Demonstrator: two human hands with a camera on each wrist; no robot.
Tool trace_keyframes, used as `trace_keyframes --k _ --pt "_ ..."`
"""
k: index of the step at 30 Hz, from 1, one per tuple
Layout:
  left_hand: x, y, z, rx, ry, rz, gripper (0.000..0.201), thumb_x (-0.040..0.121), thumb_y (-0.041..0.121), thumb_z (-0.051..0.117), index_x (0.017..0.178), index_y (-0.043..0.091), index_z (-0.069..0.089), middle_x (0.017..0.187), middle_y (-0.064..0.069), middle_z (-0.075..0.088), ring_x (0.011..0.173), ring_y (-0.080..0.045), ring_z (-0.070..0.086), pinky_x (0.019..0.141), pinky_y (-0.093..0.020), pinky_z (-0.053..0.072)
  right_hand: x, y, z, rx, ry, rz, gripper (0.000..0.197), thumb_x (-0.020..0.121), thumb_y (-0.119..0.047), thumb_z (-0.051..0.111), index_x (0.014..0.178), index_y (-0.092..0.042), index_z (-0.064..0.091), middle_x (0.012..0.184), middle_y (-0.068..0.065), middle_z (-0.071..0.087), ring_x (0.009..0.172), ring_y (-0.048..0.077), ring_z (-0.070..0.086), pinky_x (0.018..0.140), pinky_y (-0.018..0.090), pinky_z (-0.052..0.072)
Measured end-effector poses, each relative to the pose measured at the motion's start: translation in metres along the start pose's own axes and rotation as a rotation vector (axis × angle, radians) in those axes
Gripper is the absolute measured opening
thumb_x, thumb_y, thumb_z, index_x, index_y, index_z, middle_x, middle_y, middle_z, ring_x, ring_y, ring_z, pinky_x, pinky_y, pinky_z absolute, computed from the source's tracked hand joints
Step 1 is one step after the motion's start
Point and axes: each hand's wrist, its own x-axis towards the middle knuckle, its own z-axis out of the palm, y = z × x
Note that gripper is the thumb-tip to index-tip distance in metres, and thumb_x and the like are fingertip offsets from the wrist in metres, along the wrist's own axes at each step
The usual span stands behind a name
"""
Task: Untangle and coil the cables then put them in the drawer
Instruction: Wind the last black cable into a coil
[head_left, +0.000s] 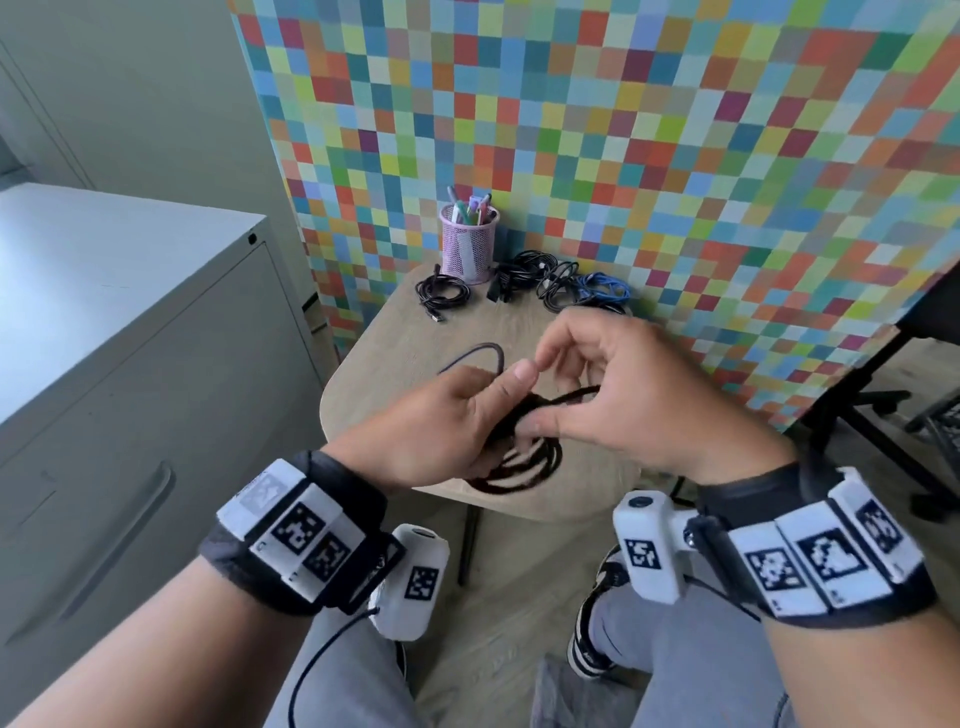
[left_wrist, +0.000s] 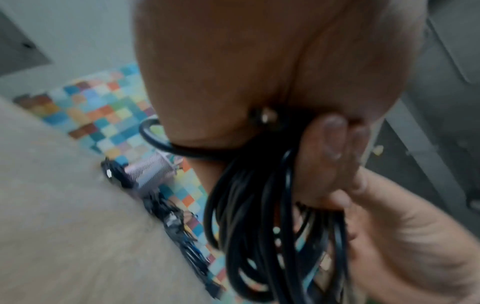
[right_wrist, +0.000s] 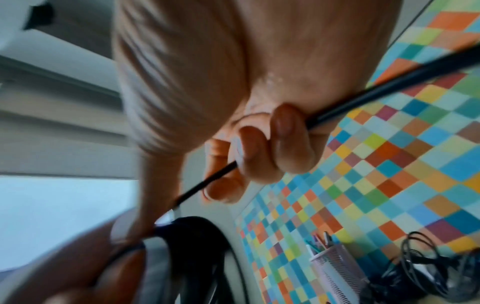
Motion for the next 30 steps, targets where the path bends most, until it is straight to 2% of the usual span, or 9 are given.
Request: trace_keyframes --k 3,6,10,15,18,20,24,28,30 --pt "-0.002 0.001 0.000 -0.089 -0.169 0.004 0.087 0.087 0.082 0.030 0.076 0.001 0.059 0.043 -0.002 0.037 0.041 -0.019 0.030 0.050 -0.028 0.033 0.001 0.005 -0.012 0.015 -0.287 0.041 0.094 0.053 -0.059 0.094 0.138 -0.058 0.053 0.091 -0.004 0.050 0.081 0.013 0.055 0.087 0.044 0.054" --pt "-0.004 0.000 -0.003 -0.192 -0.268 0.040 0.079 0.074 0.088 0.058 0.075 0.009 0.063 0.041 -0.001 0.037 0.039 -0.018 0.030 0.055 -0.030 0.039 0.000 0.006 -0.009 -0.033 -0.387 0.041 0.084 0.059 -0.057 0.092 0.135 -0.058 0.055 0.102 0.001 0.051 0.099 0.016 0.057 0.097 0.042 0.053" --pt "-0.003 -0.002 -0.011 -0.156 -0.182 0.035 0.059 0.070 0.046 0.089 0.085 -0.006 0.064 0.056 -0.010 0.045 0.049 -0.018 0.036 0.045 -0.023 0.027 0.002 0.001 0.004 -0.128 -0.252 -0.042 0.030 0.066 -0.057 0.077 0.087 -0.037 0.069 0.098 -0.017 0.057 0.093 0.003 0.059 0.080 0.026 0.048" --pt "-0.003 0.001 -0.006 -0.055 0.044 0.064 0.029 0.095 0.035 0.073 0.095 0.006 0.067 0.067 -0.008 0.062 0.056 -0.020 0.061 0.057 -0.028 0.046 0.005 0.005 0.012 -0.110 -0.172 0.011 0.003 0.084 -0.023 0.069 0.084 -0.022 0.066 0.074 -0.003 0.068 0.070 0.013 0.063 0.061 0.039 0.052" --pt "0.002 0.002 0.008 0.150 0.259 0.095 0.027 0.099 0.037 0.064 0.089 0.013 0.061 0.054 0.006 0.059 0.050 -0.012 0.058 0.051 -0.024 0.043 0.010 0.014 0.013 -0.038 -0.163 0.060 0.005 0.086 -0.015 0.067 0.085 -0.019 0.068 0.076 0.002 0.071 0.070 0.017 0.065 0.064 0.041 0.053" --pt "0.004 0.002 0.010 0.211 0.299 0.097 0.029 0.101 0.039 0.061 0.083 0.017 0.057 0.050 0.010 0.054 0.046 -0.010 0.052 0.052 -0.032 0.043 0.013 0.017 0.008 0.028 -0.211 0.050 0.009 0.088 -0.012 0.071 0.090 -0.020 0.072 0.080 0.001 0.073 0.072 0.012 0.067 0.069 0.039 0.055" --pt "0.006 -0.002 0.004 -0.171 0.271 -0.021 0.029 0.107 0.027 0.052 0.085 0.009 0.054 0.057 0.003 0.041 0.043 -0.014 0.038 0.060 -0.047 0.048 0.012 0.024 -0.013 0.343 -0.199 0.118 0.023 0.095 0.000 0.068 0.116 -0.011 0.072 0.104 0.012 0.076 0.062 0.000 0.064 0.055 0.014 0.046" --pt "0.004 -0.002 0.003 -0.458 0.195 -0.055 0.036 0.109 0.029 0.045 0.077 0.014 0.042 0.055 0.008 0.031 0.042 -0.011 0.026 0.059 -0.036 0.052 0.020 0.048 -0.027 0.060 0.064 0.039 0.022 0.095 -0.008 0.072 0.104 -0.027 0.082 0.090 0.007 0.076 0.076 0.020 0.066 0.072 0.034 0.052" --pt "0.003 0.000 0.004 -0.579 0.116 -0.048 0.037 0.105 0.038 0.049 0.076 0.017 0.040 0.054 0.008 0.029 0.040 -0.009 0.025 0.057 -0.031 0.053 0.024 0.052 -0.021 -0.013 0.189 0.004 0.017 0.091 -0.014 0.078 0.100 -0.028 0.082 0.092 -0.004 0.071 0.087 0.015 0.066 0.080 0.030 0.053"
